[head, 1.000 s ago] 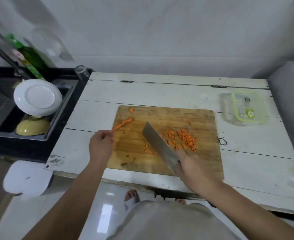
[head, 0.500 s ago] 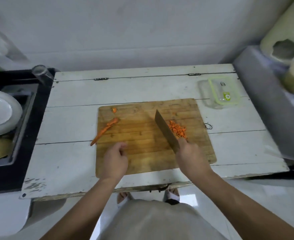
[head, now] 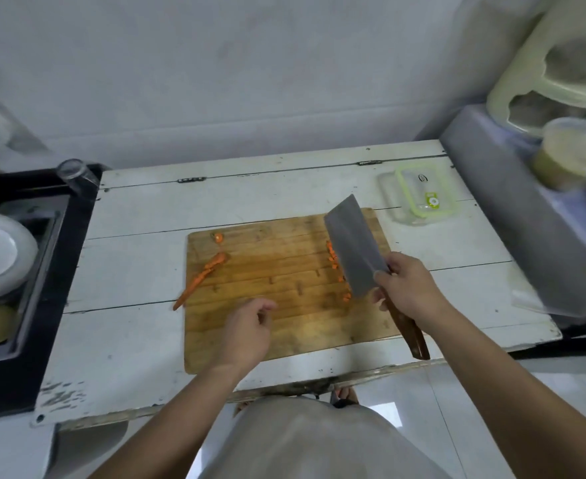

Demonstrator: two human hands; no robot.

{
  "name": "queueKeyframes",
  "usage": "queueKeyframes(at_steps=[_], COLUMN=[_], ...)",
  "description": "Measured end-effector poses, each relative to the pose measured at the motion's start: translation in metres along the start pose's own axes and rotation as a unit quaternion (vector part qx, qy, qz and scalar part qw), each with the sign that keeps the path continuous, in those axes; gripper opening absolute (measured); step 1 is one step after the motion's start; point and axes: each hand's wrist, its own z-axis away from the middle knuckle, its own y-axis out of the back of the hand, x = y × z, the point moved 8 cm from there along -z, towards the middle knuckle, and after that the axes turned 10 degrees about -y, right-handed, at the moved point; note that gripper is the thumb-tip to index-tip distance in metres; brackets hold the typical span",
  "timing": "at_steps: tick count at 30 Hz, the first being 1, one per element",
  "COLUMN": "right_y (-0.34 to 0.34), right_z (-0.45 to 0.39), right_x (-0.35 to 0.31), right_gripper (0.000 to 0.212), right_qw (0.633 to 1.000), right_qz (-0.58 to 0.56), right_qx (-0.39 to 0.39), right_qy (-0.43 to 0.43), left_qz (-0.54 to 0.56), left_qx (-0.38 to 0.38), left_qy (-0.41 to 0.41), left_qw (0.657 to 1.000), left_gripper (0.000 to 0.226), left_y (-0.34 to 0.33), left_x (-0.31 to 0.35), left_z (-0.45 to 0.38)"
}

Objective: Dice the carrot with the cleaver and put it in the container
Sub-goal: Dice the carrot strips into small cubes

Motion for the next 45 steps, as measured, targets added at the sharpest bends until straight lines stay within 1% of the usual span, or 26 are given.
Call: queueKeyframes(at_steps=[2,4,5,6,8,9,10,11,12,13,15,16,18,19,22,24,25,27,28,30,32,34,36,38,41,45], right_y=[0.003,0.004,0.006,0.009,0.009,0.006,0.004,0.003,0.003,0.003,0.003,0.003,0.000,-0.001,0.003,0.008,0.011,0.017,0.019,0.020,0.014,0.006,-0.001,-0.008,-0.016,-0.027], right_z=[-0.001,0.002,0.005,0.011,0.027,0.032,0.035,0.038,0.039,0.040,0.034,0.031,0.027,0.028,0.031,0.028,0.025,0.018,0.015,0.010,0.008,0.010,0.010,0.009,0.007,0.012], right_x=[0.001,0.006,0.005,0.001,-0.006,-0.006,-0.003,-0.001,0.002,0.006,0.016,0.020,0.025,0.025,0.024,0.030,0.033,0.034,0.031,0.025,0.019,0.011,0.001,-0.006,-0.009,-0.013], right_gripper=[0.009,0.014,0.017,0.019,0.022,0.028,0.034,0.038,0.038,0.038,0.039,0.040,0.039,0.036,0.028,0.031,0.035,0.039,0.039,0.037,0.036,0.032,0.029,0.031,0.036,0.036], right_qw=[1.000,0.994,0.985,0.962,0.870,0.824,0.789,0.765,0.750,0.740,0.726,0.723,0.719,0.714,0.698,0.712,0.726,0.758,0.777,0.815,0.847,0.870,0.889,0.903,0.925,0.940], right_qz=[0.018,0.086,0.135,0.196,0.340,0.397,0.431,0.448,0.455,0.457,0.464,0.469,0.479,0.479,0.473,0.468,0.463,0.443,0.427,0.389,0.352,0.310,0.270,0.243,0.207,0.180], right_qx=[-0.015,-0.011,0.016,0.061,0.136,0.149,0.154,0.156,0.158,0.160,0.168,0.167,0.155,0.153,0.154,0.137,0.131,0.127,0.127,0.131,0.135,0.141,0.151,0.158,0.166,0.196], right_qy=[0.018,0.064,0.109,0.179,0.329,0.376,0.409,0.434,0.453,0.467,0.478,0.478,0.479,0.487,0.515,0.505,0.491,0.461,0.444,0.409,0.374,0.355,0.338,0.317,0.270,0.214], left_qz=[0.005,0.055,0.110,0.167,0.236,0.246,0.247,0.240,0.223,0.191,0.077,-0.001,-0.137,-0.180,-0.231,-0.212,-0.183,-0.140,-0.142,-0.185,-0.250,-0.282,-0.272,-0.250,-0.189,-0.173], left_qx=[-0.020,0.011,0.045,0.089,0.209,0.265,0.306,0.321,0.305,0.259,0.101,0.016,-0.111,-0.141,-0.142,-0.114,-0.075,0.061,0.124,0.195,0.197,0.147,0.094,0.087,0.115,0.090], left_qy=[-0.019,-0.001,0.026,0.051,0.064,0.055,0.042,0.022,-0.004,-0.032,-0.098,-0.146,-0.230,-0.247,-0.246,-0.238,-0.224,-0.168,-0.129,-0.048,0.015,0.034,-0.002,-0.034,-0.024,-0.002], left_qw=[1.000,0.998,0.993,0.981,0.947,0.931,0.918,0.916,0.926,0.946,0.987,0.989,0.957,0.942,0.931,0.941,0.954,0.974,0.973,0.962,0.948,0.948,0.958,0.964,0.975,0.981], left_gripper=[0.030,0.025,0.023,0.023,0.026,0.027,0.027,0.027,0.027,0.026,0.026,0.025,0.025,0.028,0.038,0.041,0.041,0.035,0.032,0.028,0.029,0.038,0.041,0.037,0.027,0.025], left_y=[-0.012,-0.014,-0.011,-0.004,0.025,0.043,0.058,0.070,0.073,0.068,0.028,-0.001,-0.056,-0.077,-0.103,-0.099,-0.087,-0.041,-0.014,0.036,0.073,0.087,0.086,0.080,0.078,0.074], left_x=[0.006,0.014,0.017,0.018,0.020,0.022,0.024,0.030,0.041,0.056,0.087,0.101,0.121,0.125,0.138,0.139,0.134,0.111,0.092,0.043,-0.005,-0.036,-0.045,-0.045,-0.047,-0.050], left_z=[-0.001,-0.004,-0.006,-0.008,-0.007,-0.006,-0.004,-0.004,-0.006,-0.010,-0.018,-0.020,-0.017,-0.018,-0.032,-0.046,-0.054,-0.066,-0.066,-0.062,-0.059,-0.065,-0.078,-0.089,-0.093,-0.094])
